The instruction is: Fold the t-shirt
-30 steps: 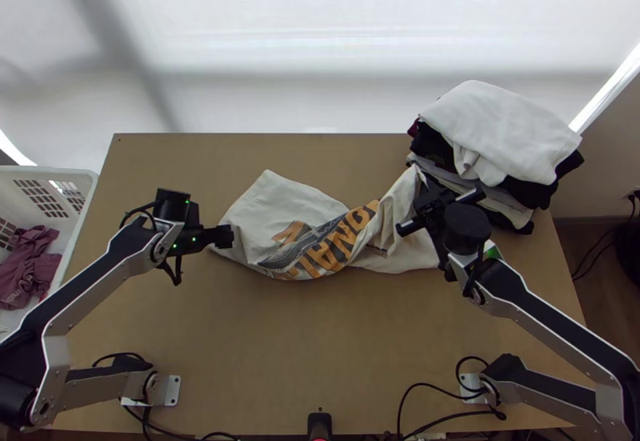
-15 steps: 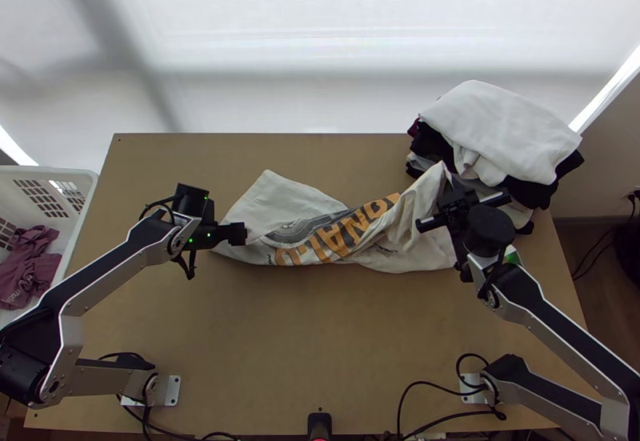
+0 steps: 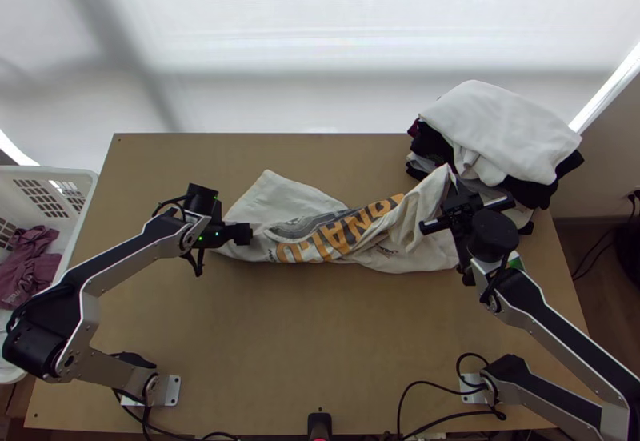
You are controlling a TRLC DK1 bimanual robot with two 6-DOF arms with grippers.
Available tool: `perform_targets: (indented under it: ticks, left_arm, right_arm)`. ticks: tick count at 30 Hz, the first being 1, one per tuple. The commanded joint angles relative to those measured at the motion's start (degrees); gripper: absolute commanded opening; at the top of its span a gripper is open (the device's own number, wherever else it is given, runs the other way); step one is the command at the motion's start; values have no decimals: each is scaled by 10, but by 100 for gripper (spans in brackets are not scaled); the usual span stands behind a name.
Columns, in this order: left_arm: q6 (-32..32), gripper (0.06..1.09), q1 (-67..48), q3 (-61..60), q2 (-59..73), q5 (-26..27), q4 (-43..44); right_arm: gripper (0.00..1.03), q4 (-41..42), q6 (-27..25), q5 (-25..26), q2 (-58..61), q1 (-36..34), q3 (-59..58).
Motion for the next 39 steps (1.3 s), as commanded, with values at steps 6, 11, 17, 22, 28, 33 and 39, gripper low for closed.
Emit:
perform_targets:
  ticks: [6, 11, 17, 22, 28, 33, 39]
  left_arm:
    - [7, 9, 3, 20, -27, -44, 47]
    - [-25, 9, 49, 75, -105, -44, 53]
    - [-56, 9, 115, 159, -173, -44, 46]
    - [-57, 9, 133, 193, -222, -44, -4]
    - [-56, 9, 139, 181, -314, -39, -46]
    - [-61, 9, 135, 180, -384, -33, -99]
    - [-61, 9, 115, 92, -430, -32, -158]
  right_arm:
    - [3, 17, -1, 8, -12, -5, -4]
    - [3, 36, -15, 8, -22, -5, -1]
    - [3, 47, -34, 8, -46, 0, 21]
    - [3, 47, -49, 8, -77, 1, 21]
    - [3, 46, -63, 8, -162, 2, 11]
    - [3, 34, -75, 7, -258, 45, 11]
    - [3, -74, -77, 12, -345, 99, 11]
